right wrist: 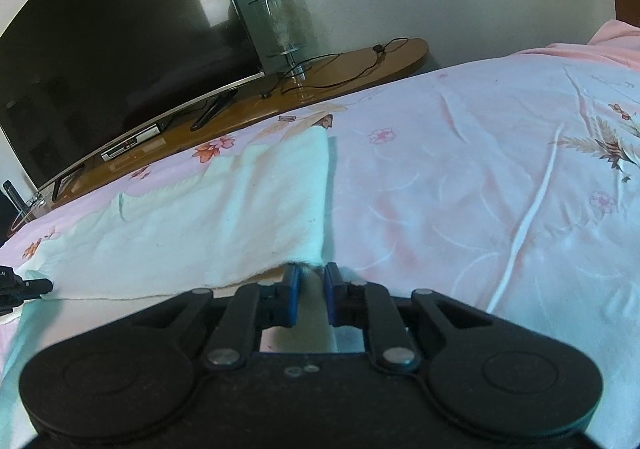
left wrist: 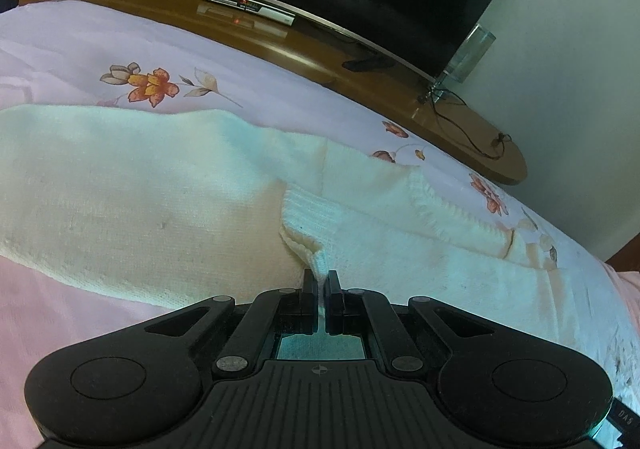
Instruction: Fold small clothes
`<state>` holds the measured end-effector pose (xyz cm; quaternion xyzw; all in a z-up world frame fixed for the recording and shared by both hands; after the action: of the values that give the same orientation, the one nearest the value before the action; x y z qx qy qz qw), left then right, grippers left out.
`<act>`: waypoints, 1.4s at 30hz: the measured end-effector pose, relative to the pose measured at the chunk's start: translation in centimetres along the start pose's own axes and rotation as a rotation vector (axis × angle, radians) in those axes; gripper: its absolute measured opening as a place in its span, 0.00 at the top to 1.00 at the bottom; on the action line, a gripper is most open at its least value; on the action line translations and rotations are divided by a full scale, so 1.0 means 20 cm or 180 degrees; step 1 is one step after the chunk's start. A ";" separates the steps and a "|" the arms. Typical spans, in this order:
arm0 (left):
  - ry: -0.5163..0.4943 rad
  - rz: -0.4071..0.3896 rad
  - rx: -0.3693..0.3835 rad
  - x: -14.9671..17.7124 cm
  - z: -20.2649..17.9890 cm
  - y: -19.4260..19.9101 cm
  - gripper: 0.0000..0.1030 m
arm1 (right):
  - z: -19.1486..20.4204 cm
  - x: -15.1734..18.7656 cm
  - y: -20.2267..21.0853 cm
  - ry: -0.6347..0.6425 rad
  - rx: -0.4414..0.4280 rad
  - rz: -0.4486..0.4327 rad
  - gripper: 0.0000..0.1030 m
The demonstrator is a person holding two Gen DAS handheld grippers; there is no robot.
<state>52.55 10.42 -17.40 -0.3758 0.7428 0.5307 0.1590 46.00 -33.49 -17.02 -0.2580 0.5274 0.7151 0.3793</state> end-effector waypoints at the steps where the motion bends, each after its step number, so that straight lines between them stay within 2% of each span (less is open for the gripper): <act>1: -0.0001 -0.0011 0.0000 0.00 0.00 0.01 0.97 | 0.00 0.00 0.00 -0.0013 -0.0014 -0.0003 0.86; 8: -0.0073 -0.0083 -0.0081 0.02 0.00 0.04 0.97 | -0.01 -0.03 0.04 -0.0030 -0.0062 -0.0023 0.87; 9: -0.0049 -0.0083 -0.0083 0.02 0.01 0.04 0.97 | -0.01 -0.04 0.06 -0.0055 -0.0079 -0.0080 0.84; 12: 0.0000 -0.0115 -0.0096 0.03 0.01 0.03 0.97 | 0.01 -0.11 0.09 -0.0028 -0.0151 -0.0292 0.84; 14: -0.0008 -0.0135 -0.0107 0.03 0.01 0.03 0.97 | 0.03 -0.11 0.03 0.0041 -0.0174 -0.0193 0.88; 16: 0.0041 -0.0136 -0.0085 0.04 0.02 0.04 0.97 | 0.00 -0.05 -0.08 0.0135 0.0011 0.0069 0.88; 22: 0.0124 -0.0074 -0.0024 0.02 0.05 0.04 0.96 | -0.01 -0.05 -0.08 0.0162 -0.0023 0.0033 0.87; 23: 0.0165 -0.0107 -0.0061 0.00 0.07 0.06 0.95 | -0.01 -0.05 -0.08 0.0167 -0.0028 0.0033 0.86; 24: 0.0178 -0.0170 -0.0192 -0.02 0.12 0.09 0.90 | -0.01 -0.05 -0.08 0.0166 -0.0033 0.0035 0.86; 26: 0.0248 -0.0267 -0.0501 -0.05 0.25 0.13 0.89 | -0.01 -0.05 -0.09 0.0164 -0.0050 0.0044 0.85; 29: 0.0583 -0.0355 -0.0423 -0.09 0.37 0.18 0.89 | -0.01 -0.04 -0.07 0.0188 -0.0060 0.0054 0.84; 30: 0.0539 -0.0385 -0.0433 -0.11 0.36 0.19 0.89 | -0.01 -0.05 -0.07 0.0197 -0.0050 0.0069 0.84; 32: 0.0389 -0.0417 -0.0303 -0.13 0.27 0.17 0.89 | 0.00 -0.10 -0.04 0.0165 -0.0070 -0.0063 0.84; 34: 0.0201 -0.0378 -0.0173 -0.12 0.14 0.12 0.89 | 0.03 -0.17 -0.02 0.0191 -0.0121 -0.0239 0.86; 36: -0.0001 -0.0283 -0.0096 -0.09 0.01 0.04 0.89 | 0.05 -0.19 -0.07 0.0235 -0.0100 -0.0229 0.88; 38: -0.0217 -0.0124 -0.0195 -0.04 -0.05 -0.06 0.89 | 0.04 -0.15 -0.19 0.0317 -0.0004 0.0054 0.92; 39: -0.0329 -0.0183 -0.0251 -0.05 -0.07 -0.06 0.89 | 0.03 -0.14 -0.23 0.0379 0.0018 0.0075 0.96; 42: -0.0587 -0.0214 -0.0343 -0.11 -0.14 -0.08 0.89 | 0.04 -0.21 -0.26 0.0492 0.0008 0.0059 0.96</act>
<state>55.66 8.39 -15.99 -0.3581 0.6824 0.5966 0.2239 52.75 -33.09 -16.38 -0.3071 0.5584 0.6959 0.3311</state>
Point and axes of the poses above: each gripper's, at about its wrist camera, not at the fingertips, and y roughly against the way its jaws point, z to its left, x to its underside, the point moved 10 cm from there along -y, roughly the way its jaws point, and after that the axes turned 2 degrees about -z, right-handed, at the moved point
